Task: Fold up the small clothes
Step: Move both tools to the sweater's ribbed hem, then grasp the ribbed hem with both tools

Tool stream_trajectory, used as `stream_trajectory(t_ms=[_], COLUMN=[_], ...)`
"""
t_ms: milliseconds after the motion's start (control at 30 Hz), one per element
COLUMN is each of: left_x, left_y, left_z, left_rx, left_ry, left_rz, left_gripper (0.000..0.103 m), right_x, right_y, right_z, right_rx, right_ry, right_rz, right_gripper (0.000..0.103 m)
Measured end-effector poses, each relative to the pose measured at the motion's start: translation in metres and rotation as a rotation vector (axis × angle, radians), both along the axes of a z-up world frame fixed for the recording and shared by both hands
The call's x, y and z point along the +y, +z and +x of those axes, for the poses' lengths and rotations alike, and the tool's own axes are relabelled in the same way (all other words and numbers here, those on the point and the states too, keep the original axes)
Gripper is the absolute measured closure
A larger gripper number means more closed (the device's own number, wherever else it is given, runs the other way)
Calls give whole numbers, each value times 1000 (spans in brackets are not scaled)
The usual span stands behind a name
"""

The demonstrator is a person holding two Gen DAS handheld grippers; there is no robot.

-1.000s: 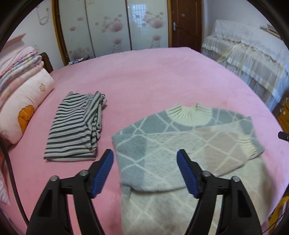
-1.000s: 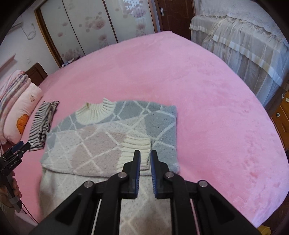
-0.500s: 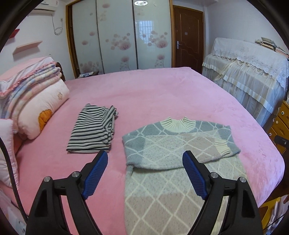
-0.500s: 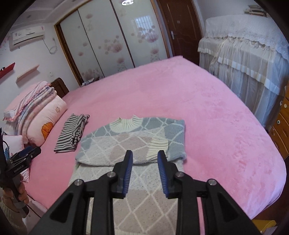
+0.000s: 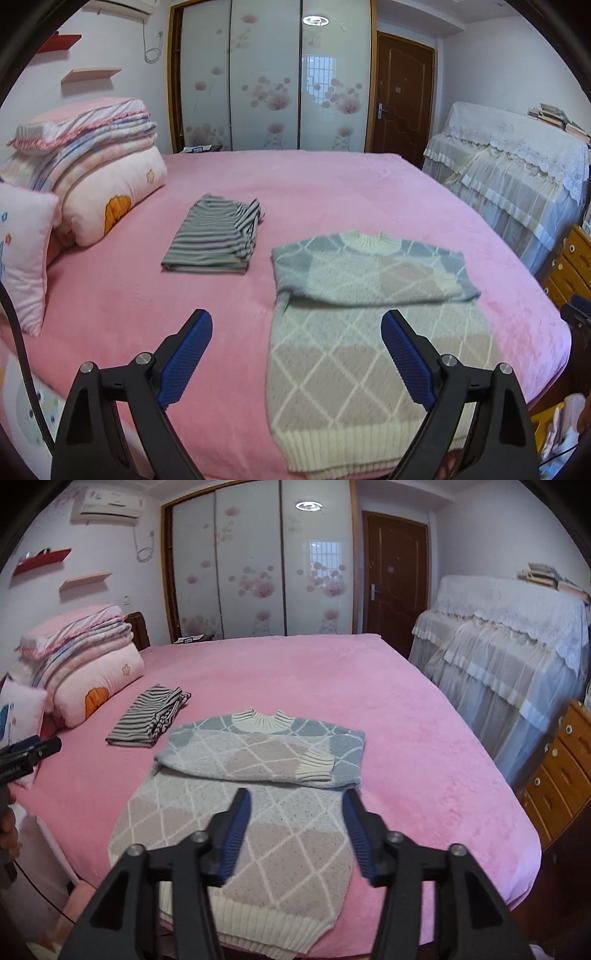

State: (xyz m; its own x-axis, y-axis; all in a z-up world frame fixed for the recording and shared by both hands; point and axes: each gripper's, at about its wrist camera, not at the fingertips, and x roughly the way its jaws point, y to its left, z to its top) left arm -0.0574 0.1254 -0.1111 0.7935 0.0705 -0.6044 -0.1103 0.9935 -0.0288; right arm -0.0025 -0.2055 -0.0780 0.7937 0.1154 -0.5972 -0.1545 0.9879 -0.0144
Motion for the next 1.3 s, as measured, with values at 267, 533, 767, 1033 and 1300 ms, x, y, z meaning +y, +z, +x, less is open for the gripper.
stream_trajectory(t_ms=[267,533,767,1033,1300], left_x=[9,21,21,31,42], left_y=[-77,-147,-178,-212,-238], left_z=[-25,-21,-14,-11,-10], left_rx=[92,239,323,408,456], left_ry=[-28,4,11,24,31], left_rz=[19,-76,-145,-282,-397], left_gripper=[11,11,11,11,13], right_x=[7,-3,-15,-25,-59], right_y=[-52,-103,-129,-163,-199], right_z=[-17,-12,-6,-1,9], right_rx=[121,222,300,418,551], right_ry=[90,93,104,130,61], right_rz=[-30,-82,-60,23,151], right_gripper=[40,40,40,40,53])
